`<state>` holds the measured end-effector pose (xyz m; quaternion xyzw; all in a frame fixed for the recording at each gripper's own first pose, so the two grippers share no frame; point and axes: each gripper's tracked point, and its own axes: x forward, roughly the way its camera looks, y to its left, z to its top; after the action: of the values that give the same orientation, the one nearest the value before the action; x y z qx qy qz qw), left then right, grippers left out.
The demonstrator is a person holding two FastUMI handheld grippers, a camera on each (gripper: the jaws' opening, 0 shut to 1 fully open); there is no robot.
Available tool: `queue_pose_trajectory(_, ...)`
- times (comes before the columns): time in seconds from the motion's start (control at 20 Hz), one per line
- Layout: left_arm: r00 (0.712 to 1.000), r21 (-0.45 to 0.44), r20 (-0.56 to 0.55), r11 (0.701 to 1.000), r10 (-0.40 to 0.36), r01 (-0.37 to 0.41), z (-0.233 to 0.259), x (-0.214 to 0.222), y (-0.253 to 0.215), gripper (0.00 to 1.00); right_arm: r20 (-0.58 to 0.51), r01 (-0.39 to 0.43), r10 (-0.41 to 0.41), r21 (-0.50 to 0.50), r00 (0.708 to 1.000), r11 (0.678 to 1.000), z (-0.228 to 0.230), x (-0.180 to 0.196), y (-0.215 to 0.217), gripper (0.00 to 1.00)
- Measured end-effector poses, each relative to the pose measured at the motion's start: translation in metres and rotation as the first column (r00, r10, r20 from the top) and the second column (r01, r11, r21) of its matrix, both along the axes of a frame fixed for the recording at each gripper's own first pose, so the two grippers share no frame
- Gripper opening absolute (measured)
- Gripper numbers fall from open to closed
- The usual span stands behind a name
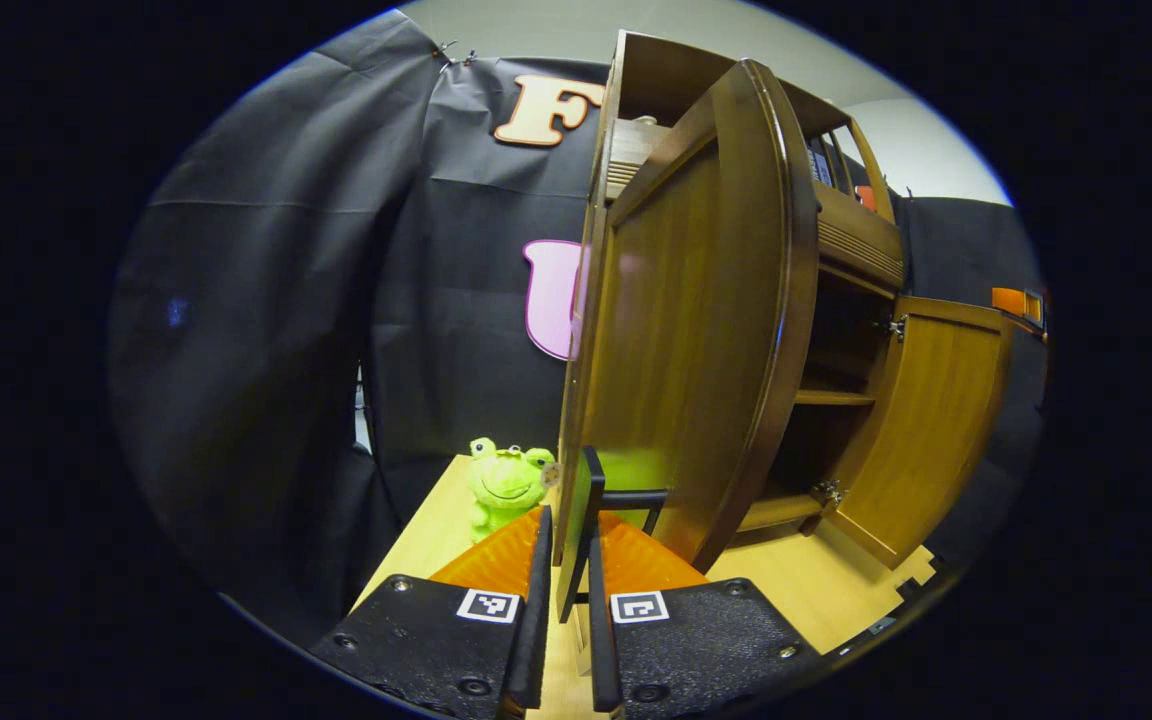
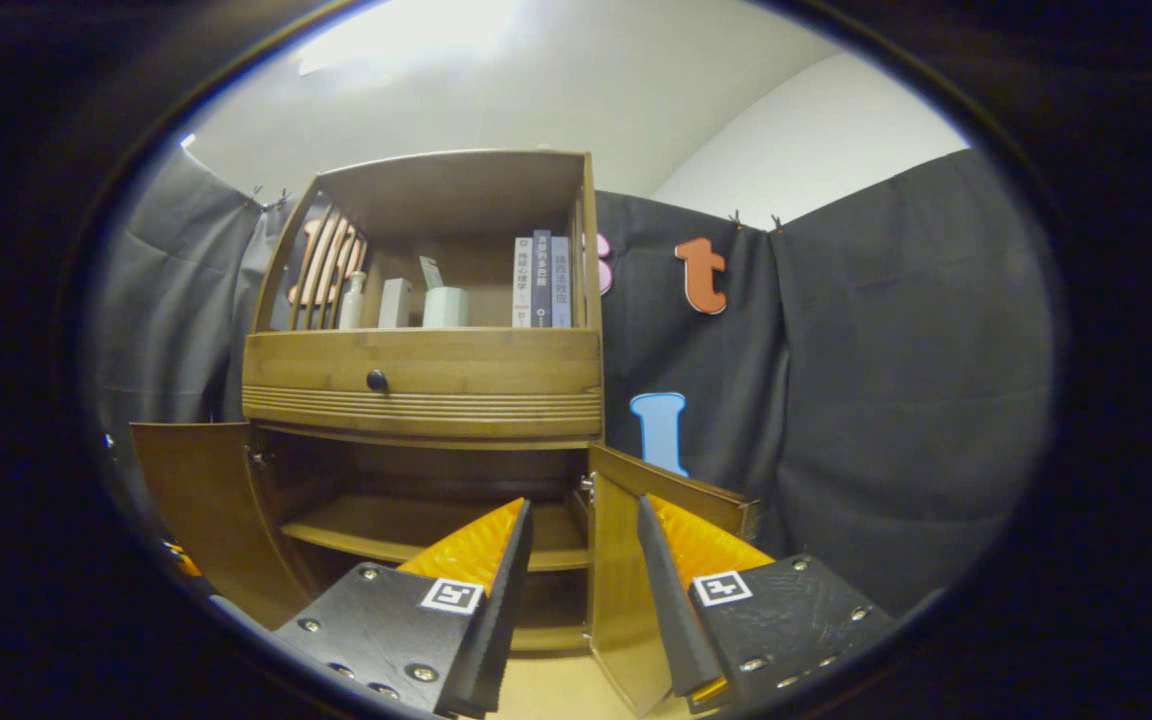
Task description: Open the right door of the double-door shoe cabinet with the right hand, and open the left door with the left hand.
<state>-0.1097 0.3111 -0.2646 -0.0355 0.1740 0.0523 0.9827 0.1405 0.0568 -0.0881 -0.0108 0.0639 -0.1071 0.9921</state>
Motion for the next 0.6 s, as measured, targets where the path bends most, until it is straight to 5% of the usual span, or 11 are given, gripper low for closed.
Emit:
queue_pose_trajectory(0.2,1.0,0.023,-0.012,1.0,-0.001,0.001,0.002,-0.004,0.003,0.11,-0.001,-0.038,0.038,0.016,0.999,0.999,-0.006,0.015,0.016,0.62)
queue_pose_trajectory(0.25,1.0,0.028,-0.011,1.0,0.005,-0.005,0.004,-0.006,0.004,0.28,-0.002,-0.052,0.052,0.022,0.999,0.998,-0.008,0.019,0.021,0.62)
queue_pose_trajectory(0.4,0.998,0.028,-0.005,0.998,0.059,-0.058,0.01,-0.019,0.016,0.11,-0.007,-0.095,0.095,0.032,0.995,0.995,-0.013,0.031,0.033,0.62)
queue_pose_trajectory(0.45,0.997,0.024,0.001,0.996,0.083,-0.083,0.013,-0.025,0.021,0.19,-0.009,-0.11,0.11,0.033,0.994,0.993,-0.015,0.035,0.036,0.62)
queue_pose_trajectory(0.5,0.995,0.014,0.009,0.995,0.103,-0.104,0.017,-0.032,0.023,0.11,-0.01,-0.124,0.125,0.036,0.992,0.992,-0.016,0.038,0.039,0.62)
queue_pose_trajectory(0.6,0.99,0.002,0.022,0.99,0.14,-0.14,0.025,-0.042,0.024,0.2,-0.011,-0.156,0.156,0.046,0.988,0.987,-0.018,0.045,0.045,0.62)
